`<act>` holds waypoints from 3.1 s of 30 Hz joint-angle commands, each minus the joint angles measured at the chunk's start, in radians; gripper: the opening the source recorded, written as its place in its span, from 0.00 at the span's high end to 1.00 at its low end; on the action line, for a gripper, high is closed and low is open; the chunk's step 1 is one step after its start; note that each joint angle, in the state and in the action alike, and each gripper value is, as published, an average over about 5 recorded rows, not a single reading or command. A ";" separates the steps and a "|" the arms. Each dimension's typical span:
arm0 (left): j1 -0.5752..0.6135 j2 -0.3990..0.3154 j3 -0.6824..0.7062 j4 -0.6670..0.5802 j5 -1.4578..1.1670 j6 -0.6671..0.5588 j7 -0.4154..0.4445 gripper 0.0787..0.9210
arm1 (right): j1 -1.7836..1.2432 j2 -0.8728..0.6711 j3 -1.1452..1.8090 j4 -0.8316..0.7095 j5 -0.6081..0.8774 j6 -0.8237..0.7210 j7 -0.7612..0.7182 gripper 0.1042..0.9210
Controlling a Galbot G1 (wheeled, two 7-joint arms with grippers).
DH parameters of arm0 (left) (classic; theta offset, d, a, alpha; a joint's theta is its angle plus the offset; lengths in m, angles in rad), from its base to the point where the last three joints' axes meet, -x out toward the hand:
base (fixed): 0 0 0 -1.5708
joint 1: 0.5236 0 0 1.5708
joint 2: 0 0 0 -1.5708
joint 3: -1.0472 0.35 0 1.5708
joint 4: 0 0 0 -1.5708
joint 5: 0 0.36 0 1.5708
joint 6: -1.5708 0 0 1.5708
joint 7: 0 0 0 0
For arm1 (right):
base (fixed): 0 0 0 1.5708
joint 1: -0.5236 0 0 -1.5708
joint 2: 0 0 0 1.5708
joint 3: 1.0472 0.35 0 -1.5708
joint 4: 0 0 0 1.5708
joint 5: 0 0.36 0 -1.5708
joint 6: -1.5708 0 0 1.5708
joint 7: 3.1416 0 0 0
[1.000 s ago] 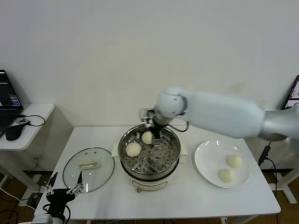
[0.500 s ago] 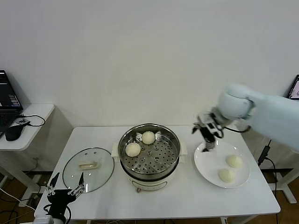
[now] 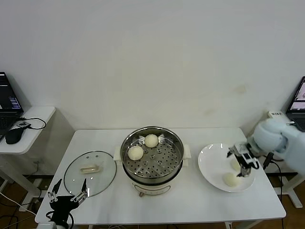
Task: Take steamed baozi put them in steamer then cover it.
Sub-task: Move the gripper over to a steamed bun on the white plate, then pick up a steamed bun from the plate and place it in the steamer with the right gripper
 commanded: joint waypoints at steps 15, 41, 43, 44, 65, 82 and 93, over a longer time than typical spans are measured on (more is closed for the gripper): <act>-0.004 -0.002 -0.013 0.019 0.000 0.004 0.001 0.12 | -0.297 0.094 0.211 -0.191 -0.089 0.017 0.080 0.12; -0.014 -0.008 -0.014 0.035 0.000 0.003 0.001 0.12 | -0.310 0.166 0.220 -0.258 -0.100 0.006 0.111 0.32; -0.013 -0.008 -0.014 0.033 0.000 0.003 0.001 0.12 | -0.306 0.165 0.225 -0.254 -0.098 0.005 0.106 0.36; -0.013 -0.008 -0.014 0.032 0.000 0.003 0.001 0.12 | -0.303 0.164 0.227 -0.252 -0.096 0.005 0.103 0.36; -0.008 -0.003 -0.010 -0.005 -0.001 0.004 0.000 0.12 | 0.236 0.140 0.050 -0.134 0.158 -0.049 0.020 0.43; 0.011 -0.014 -0.027 -0.030 -0.001 0.001 0.000 0.12 | 0.589 0.500 -0.222 -0.030 0.394 -0.098 0.111 0.42; 0.004 -0.049 -0.030 -0.033 0.009 -0.002 -0.001 0.12 | 0.516 0.634 -0.349 -0.023 0.325 0.082 0.122 0.42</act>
